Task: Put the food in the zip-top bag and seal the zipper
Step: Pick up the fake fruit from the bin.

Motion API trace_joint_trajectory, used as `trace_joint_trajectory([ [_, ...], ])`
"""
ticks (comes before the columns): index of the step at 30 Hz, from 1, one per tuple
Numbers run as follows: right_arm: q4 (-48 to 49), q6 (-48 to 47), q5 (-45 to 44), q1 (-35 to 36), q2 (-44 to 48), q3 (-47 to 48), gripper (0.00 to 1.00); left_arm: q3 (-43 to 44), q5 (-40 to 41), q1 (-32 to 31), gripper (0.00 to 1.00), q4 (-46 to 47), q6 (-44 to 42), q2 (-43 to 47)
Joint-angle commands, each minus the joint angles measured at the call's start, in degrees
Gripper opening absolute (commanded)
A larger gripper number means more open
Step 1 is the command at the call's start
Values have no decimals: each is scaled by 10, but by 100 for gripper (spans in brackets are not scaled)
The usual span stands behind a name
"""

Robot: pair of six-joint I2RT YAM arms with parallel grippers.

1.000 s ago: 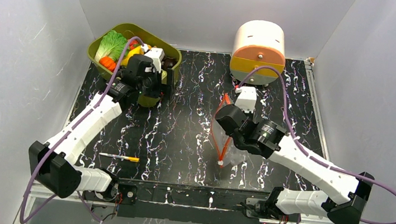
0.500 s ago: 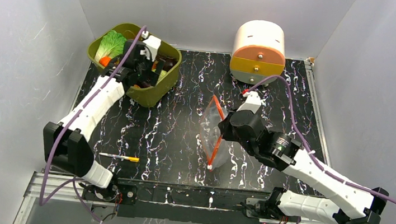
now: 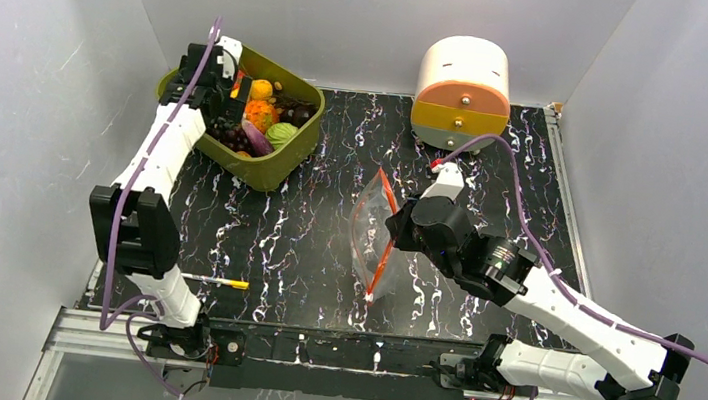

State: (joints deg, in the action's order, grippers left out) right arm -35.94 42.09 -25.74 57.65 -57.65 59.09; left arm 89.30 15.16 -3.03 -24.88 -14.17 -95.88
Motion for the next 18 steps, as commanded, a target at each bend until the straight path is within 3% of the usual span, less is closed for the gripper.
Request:
trace_joint_trajectory([
  [1, 22, -12, -17, -2, 7, 17, 0, 37, 30, 27, 98, -6, -8, -12],
  [18, 26, -61, -47, -2, -34, 66, 0, 74, 61, 45, 98, -4, -67, -100],
])
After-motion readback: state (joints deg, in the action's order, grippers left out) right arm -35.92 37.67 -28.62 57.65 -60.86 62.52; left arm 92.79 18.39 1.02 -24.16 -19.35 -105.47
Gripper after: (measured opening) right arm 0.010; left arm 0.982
